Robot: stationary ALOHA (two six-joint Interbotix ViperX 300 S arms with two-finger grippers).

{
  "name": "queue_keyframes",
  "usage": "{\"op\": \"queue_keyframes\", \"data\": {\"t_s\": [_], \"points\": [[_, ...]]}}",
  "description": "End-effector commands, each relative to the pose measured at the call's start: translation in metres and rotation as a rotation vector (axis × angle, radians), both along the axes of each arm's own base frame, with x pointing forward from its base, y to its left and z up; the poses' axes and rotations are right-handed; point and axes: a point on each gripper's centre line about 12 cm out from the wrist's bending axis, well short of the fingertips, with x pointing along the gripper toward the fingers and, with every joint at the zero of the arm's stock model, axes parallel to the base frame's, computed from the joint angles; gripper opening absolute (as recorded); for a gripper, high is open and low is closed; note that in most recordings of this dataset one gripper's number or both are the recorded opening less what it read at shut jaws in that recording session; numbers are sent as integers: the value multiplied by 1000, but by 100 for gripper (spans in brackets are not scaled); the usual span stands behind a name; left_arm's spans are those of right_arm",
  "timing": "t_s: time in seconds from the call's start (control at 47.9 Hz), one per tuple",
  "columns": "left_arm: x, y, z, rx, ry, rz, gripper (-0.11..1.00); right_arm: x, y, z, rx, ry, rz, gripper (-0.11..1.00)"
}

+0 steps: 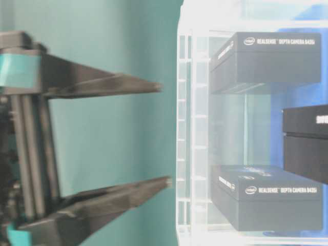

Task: Take the box out of the case with the left arm.
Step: 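Lower the box onto the table and open the left gripper, then withdraw the left gripper to the left side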

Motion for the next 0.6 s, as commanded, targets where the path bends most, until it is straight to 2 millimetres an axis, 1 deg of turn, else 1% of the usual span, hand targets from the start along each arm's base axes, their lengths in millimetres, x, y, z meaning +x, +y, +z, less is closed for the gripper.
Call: {"op": "queue_keyframes", "data": {"t_s": [0.0, 0.438, 0.584], "points": [[-5, 3, 26, -10, -51, 6, 91, 1, 0, 4, -3, -12, -1, 0], [-7, 4, 24, -9, -42, 6, 91, 1, -1, 4, -5, -12, -1, 0], [-12, 0, 23, -7, -32, -4, 91, 1, -1, 4, -5, -12, -1, 0]]}}
